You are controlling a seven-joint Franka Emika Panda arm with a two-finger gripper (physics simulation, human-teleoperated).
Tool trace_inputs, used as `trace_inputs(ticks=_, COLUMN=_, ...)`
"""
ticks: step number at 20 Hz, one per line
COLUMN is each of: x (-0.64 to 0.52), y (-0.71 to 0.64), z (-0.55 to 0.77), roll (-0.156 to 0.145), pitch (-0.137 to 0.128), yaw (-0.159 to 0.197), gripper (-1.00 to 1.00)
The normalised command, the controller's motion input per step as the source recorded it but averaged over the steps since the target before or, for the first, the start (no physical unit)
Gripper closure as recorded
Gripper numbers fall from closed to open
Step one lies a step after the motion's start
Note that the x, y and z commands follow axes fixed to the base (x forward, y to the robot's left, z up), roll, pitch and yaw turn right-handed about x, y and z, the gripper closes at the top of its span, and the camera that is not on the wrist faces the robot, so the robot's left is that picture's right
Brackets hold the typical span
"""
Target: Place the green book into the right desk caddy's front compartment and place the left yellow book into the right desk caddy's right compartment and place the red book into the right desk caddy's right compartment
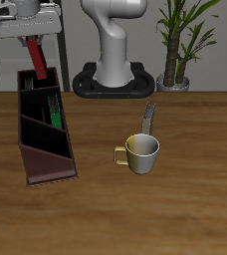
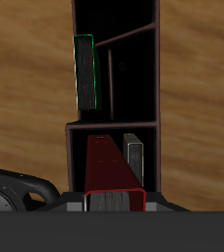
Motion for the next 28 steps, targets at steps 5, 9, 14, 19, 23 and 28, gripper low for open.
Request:
trace_inputs(ticks=5, x=0.09, y=0.03, z=-0.23, roll=0.016, pitch=0.031, yaw=-0.016, gripper=1.0)
trace_inputs(ticks=9, x=0.02, y=-0.01, z=-0.26, roll=-0.007, pitch=0.035, yaw=-0.013, gripper=1.0)
trace_inputs(ticks=14, x=-0.03, y=0.01, z=-0.1, roll=-0.01, pitch=0.005, yaw=-0.008, gripper=1.0)
trace_inputs(ticks=19, x=0.0, y=-0.01, z=-0.29, roll=-0.01, pitch=0.033, yaw=-0.025, gripper=1.0)
trace_inputs(ticks=23, x=0.04, y=0.09, z=-0.32, roll=0.018, pitch=0.054, yaw=-0.024, gripper=1.0)
trace_inputs(ticks=28, x=0.1, y=0.06, z=-0.24, roll=-0.03, pitch=0.045, yaw=-0.02, gripper=1.0)
